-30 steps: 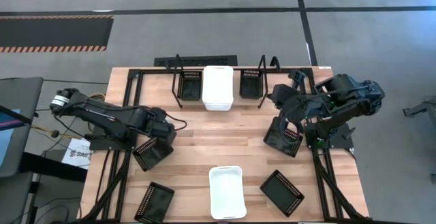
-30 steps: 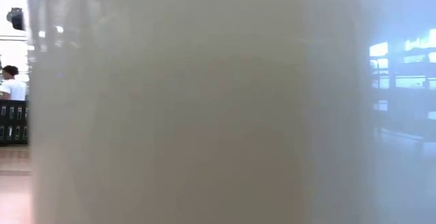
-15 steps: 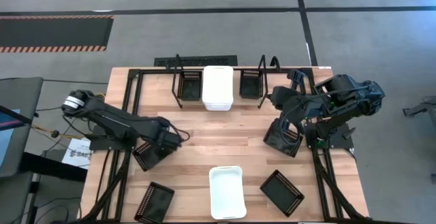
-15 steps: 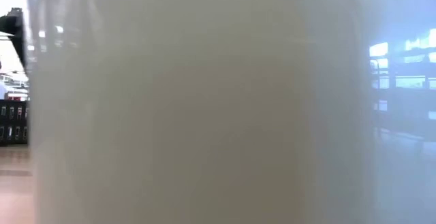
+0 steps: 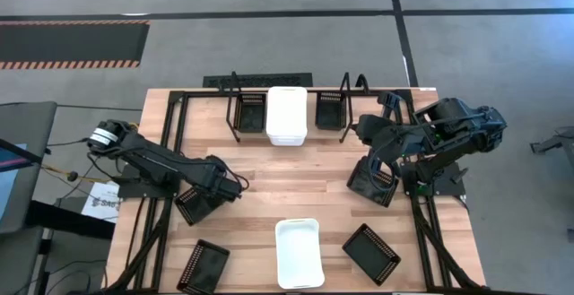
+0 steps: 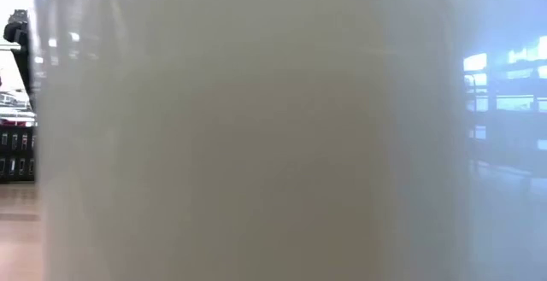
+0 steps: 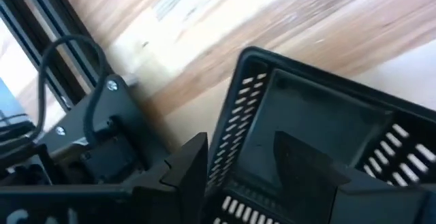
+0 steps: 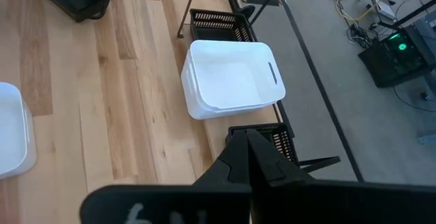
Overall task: Stack baskets on shelf by color
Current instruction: Stack the black bin on top of the left black bin on the shelf
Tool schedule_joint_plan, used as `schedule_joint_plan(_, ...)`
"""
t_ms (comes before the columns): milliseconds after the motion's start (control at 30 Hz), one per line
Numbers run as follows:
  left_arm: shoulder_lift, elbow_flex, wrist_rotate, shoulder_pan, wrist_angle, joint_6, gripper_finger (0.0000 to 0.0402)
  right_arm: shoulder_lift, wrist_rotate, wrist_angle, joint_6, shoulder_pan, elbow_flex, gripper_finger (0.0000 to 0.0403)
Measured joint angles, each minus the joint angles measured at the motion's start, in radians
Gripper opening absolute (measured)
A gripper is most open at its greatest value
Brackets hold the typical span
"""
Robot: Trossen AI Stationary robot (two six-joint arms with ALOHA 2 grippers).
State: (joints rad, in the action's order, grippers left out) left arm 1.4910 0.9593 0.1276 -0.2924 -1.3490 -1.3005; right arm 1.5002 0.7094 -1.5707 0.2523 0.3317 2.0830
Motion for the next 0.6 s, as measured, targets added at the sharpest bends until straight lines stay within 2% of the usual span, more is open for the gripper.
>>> schedule_joint_plan(100, -0.007, -0.038, -0.007, 0.000, 0.021, 0.013, 0.0149, 0.000, 0.000, 0.000, -0.001, 0.000, 0.000, 0.0001)
schedule_joint_plan(367, -0.014, -0.184, -0.071, 0.012, 0.208, 0.032, 0.0131, 0.000, -0.001, 0.000, -0.018, 0.000, 0.000, 0.0001)
schedule_joint_plan(600, -0.009, -0.163, -0.081, 0.055, 0.190, 0.080, 0.0130, 0.000, 0.000, 0.008, -0.017, 0.000, 0.000, 0.0001)
